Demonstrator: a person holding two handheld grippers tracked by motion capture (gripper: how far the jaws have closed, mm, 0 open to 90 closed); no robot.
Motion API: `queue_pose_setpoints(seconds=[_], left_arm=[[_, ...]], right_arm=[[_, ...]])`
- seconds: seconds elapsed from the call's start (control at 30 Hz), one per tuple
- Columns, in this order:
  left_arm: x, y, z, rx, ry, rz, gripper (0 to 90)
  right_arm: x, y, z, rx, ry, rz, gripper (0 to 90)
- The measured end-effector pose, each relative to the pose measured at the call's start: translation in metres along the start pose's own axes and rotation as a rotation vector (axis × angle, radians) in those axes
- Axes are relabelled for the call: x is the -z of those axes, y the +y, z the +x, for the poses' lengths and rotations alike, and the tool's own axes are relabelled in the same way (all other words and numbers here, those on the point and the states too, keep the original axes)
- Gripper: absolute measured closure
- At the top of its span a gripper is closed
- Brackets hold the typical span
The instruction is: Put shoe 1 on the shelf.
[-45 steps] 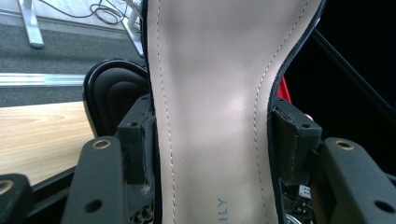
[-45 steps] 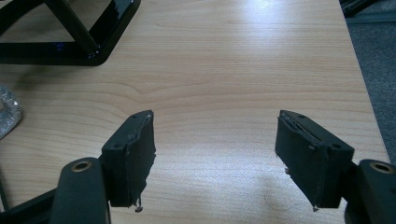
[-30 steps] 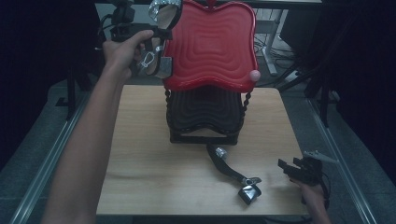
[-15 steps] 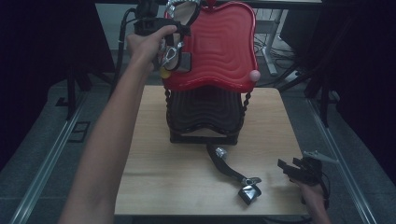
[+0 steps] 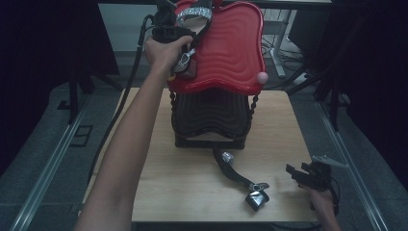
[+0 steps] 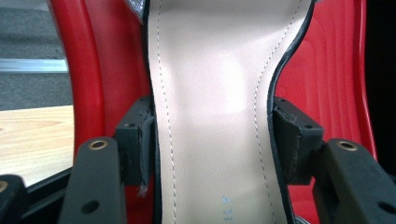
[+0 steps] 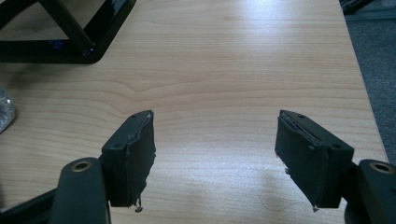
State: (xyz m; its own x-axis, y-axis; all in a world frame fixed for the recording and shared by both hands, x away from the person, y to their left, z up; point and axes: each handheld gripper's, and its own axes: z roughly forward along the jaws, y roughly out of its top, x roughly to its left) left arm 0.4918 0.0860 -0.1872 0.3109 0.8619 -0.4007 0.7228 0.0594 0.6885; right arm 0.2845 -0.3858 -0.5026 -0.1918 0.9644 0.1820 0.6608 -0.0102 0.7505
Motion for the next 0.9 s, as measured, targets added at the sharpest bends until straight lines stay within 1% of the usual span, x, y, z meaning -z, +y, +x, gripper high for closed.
queue_pose_setpoints(seconds=[0.03, 0.07, 0.1, 0.17, 0.2, 0.23, 0.27, 0.33, 0.47, 0.5, 0.6, 0.63, 0.7, 0.77, 0.83, 0.9], left_arm=[[0.001, 0.001, 0.001, 0.013, -0.030, 0.007, 35.8], [0.001, 0.001, 0.001, 0.022, -0.040, 0.009, 31.7], [0.002, 0.001, 0.000, 0.013, -0.047, -0.001, 30.8], [0.003, 0.002, 0.001, 0.011, -0.043, 0.001, 23.7], [0.004, 0.002, 0.001, 0.005, -0.037, -0.012, 20.7], [0.006, 0.002, 0.001, -0.001, -0.029, -0.028, 20.4], [0.007, 0.002, 0.002, 0.000, -0.030, -0.039, 19.4], [0.010, 0.003, 0.003, 0.003, -0.045, -0.057, 17.2], [0.017, 0.003, 0.005, -0.004, -0.077, -0.079, 17.7], [0.019, 0.003, 0.005, -0.012, -0.085, -0.084, 18.6], [0.025, 0.000, 0.006, -0.023, -0.123, -0.093, 20.2], [0.028, -0.002, 0.007, -0.025, -0.144, -0.095, 21.0], [0.033, -0.005, 0.009, -0.035, -0.168, -0.092, 22.3], [0.039, -0.009, 0.011, -0.044, -0.185, -0.103, 23.6], [0.044, -0.012, 0.014, -0.058, -0.209, -0.098, 24.3], [0.051, -0.016, 0.017, -0.075, -0.223, -0.103, 24.6]], right_arm=[[0.000, 0.000, 0.000, 0.003, -0.001, 0.001, 28.7], [0.000, 0.000, 0.001, 0.006, 0.001, 0.001, 28.7], [0.000, 0.000, 0.001, 0.006, 0.000, 0.000, 28.7], [-0.001, 0.000, 0.002, 0.006, 0.001, 0.000, 28.7], [-0.001, 0.000, 0.002, 0.007, 0.001, 0.000, 28.7], [-0.001, 0.000, 0.003, 0.008, 0.001, 0.000, 28.6], [-0.001, 0.000, 0.003, 0.007, 0.002, -0.001, 28.6], [0.000, 0.000, 0.002, 0.007, 0.001, -0.001, 28.7], [-0.001, 0.000, 0.002, 0.006, 0.001, -0.001, 28.7], [-0.001, 0.000, 0.001, 0.006, 0.001, 0.000, 28.6], [0.000, 0.000, 0.002, 0.007, 0.001, -0.001, 28.6], [0.000, 0.000, 0.002, 0.007, 0.001, -0.002, 28.6], [0.000, 0.000, 0.002, 0.004, 0.002, -0.004, 28.6], [0.000, 0.000, 0.003, 0.008, 0.002, -0.004, 28.6], [0.001, 0.000, 0.003, 0.005, 0.003, -0.001, 28.6], [0.002, 0.000, 0.004, 0.006, 0.003, -0.007, 28.6]])
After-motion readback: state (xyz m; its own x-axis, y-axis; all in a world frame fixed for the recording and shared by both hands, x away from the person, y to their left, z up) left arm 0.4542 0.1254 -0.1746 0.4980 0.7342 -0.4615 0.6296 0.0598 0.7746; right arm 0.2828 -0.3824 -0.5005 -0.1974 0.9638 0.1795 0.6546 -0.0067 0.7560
